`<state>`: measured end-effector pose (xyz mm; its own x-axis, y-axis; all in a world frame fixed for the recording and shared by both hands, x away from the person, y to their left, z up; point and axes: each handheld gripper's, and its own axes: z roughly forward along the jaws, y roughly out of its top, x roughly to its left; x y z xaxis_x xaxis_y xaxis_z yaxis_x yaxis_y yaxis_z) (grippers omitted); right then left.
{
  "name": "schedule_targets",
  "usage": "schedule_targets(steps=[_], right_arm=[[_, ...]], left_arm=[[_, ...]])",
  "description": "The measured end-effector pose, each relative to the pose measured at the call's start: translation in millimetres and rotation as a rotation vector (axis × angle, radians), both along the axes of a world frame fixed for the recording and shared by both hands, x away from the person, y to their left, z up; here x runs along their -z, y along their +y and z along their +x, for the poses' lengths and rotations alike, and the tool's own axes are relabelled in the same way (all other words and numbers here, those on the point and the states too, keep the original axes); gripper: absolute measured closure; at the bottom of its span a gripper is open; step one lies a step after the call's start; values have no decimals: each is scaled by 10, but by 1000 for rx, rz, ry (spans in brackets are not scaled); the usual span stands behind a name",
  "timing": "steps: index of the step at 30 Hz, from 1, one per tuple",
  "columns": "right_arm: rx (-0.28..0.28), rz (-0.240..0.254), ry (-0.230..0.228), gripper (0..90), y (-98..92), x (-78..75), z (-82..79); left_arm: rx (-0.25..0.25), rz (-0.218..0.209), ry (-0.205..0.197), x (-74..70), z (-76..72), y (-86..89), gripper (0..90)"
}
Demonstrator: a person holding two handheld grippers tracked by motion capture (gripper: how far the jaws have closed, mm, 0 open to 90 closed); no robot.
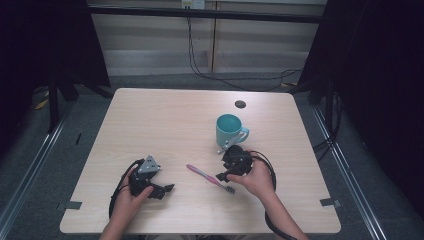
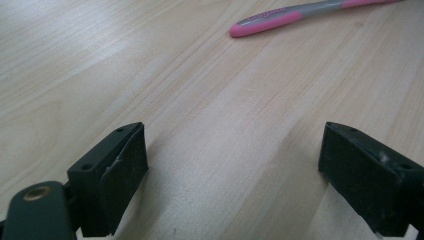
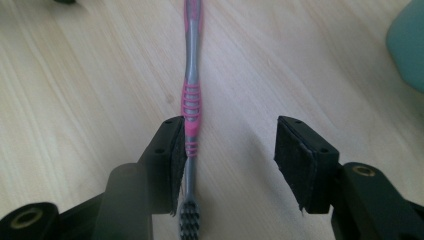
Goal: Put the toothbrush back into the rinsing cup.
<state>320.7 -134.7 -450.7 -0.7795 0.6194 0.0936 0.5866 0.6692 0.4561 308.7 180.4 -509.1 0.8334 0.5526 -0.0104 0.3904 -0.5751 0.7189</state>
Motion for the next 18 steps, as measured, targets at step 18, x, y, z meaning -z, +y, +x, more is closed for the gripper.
schedule_targets(steps=[18], right_arm=[[-50,-98,115,605,237,194,38]], left_arm=[[0,0,0,0,0,0,119]])
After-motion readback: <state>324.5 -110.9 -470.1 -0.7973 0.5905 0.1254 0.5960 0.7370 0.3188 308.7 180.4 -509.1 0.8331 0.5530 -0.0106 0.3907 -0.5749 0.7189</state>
